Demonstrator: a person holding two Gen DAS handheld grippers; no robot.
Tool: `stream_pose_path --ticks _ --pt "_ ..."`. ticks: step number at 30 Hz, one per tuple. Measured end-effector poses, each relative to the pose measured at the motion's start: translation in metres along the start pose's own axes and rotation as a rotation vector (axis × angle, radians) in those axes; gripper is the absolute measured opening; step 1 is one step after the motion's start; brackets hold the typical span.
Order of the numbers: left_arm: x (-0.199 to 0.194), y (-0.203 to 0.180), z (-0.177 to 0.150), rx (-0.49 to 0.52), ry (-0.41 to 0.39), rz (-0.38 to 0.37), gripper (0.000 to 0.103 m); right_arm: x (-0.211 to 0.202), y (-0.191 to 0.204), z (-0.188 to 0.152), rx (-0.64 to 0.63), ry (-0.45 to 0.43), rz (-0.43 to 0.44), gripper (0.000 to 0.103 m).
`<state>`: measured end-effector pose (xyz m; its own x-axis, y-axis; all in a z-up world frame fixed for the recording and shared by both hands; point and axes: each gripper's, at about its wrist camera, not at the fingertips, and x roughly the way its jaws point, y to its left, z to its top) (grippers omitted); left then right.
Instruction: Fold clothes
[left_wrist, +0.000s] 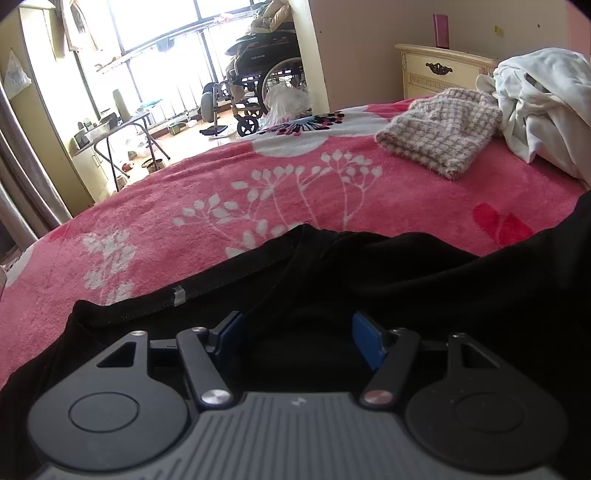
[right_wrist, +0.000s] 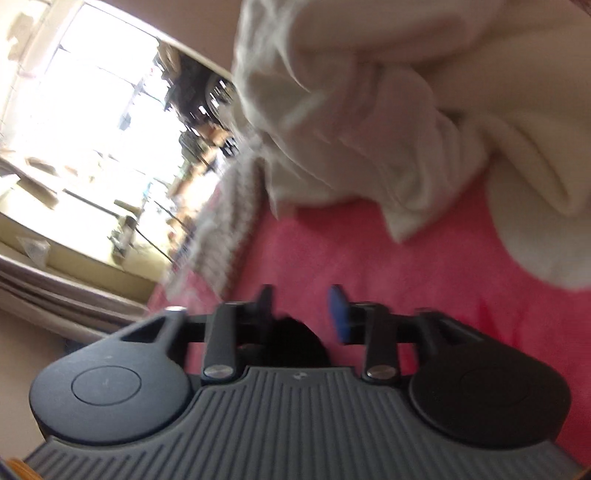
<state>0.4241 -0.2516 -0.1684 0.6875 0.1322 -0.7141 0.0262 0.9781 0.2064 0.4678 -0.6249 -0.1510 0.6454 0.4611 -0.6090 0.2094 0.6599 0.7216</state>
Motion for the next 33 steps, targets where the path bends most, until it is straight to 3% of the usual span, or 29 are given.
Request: stream_pose_path --ticks 5,10,17,25,26,27,28,29,33 --pt "-0.001 0.001 -0.001 -0.004 0.002 -0.005 0.067 -0.001 0.007 -0.005 -0.006 0.047 0.019 0.048" --pt "-0.002 0.002 -0.002 -0.014 0.005 -0.007 0.067 -0.006 0.045 -0.018 -0.155 0.08 -0.012 0.048" --pt "-0.003 0.005 -0.003 -0.027 0.016 -0.011 0.067 -0.018 0.049 -0.027 -0.071 0.072 0.042 0.048" --pt "-0.002 0.006 -0.003 -0.047 0.023 -0.012 0.067 -0.001 0.055 -0.031 -0.138 0.088 -0.033 0.047" --pt "-0.002 0.006 -0.003 -0.049 0.023 -0.011 0.067 0.005 0.054 -0.03 -0.145 0.091 -0.041 0.045" --pt "-0.002 0.006 -0.003 -0.052 0.025 -0.011 0.067 0.013 0.055 -0.029 -0.159 0.095 -0.047 0.036" --pt "-0.002 0.006 -0.003 -0.056 0.026 -0.011 0.067 0.021 0.057 -0.028 -0.173 0.1 -0.053 0.013" --pt "-0.002 0.006 -0.003 -0.06 0.028 -0.011 0.067 0.029 0.059 -0.028 -0.186 0.106 -0.058 0.006" --pt "-0.003 0.008 -0.003 -0.067 0.032 -0.014 0.067 0.021 0.078 -0.029 -0.204 0.066 0.052 0.002"
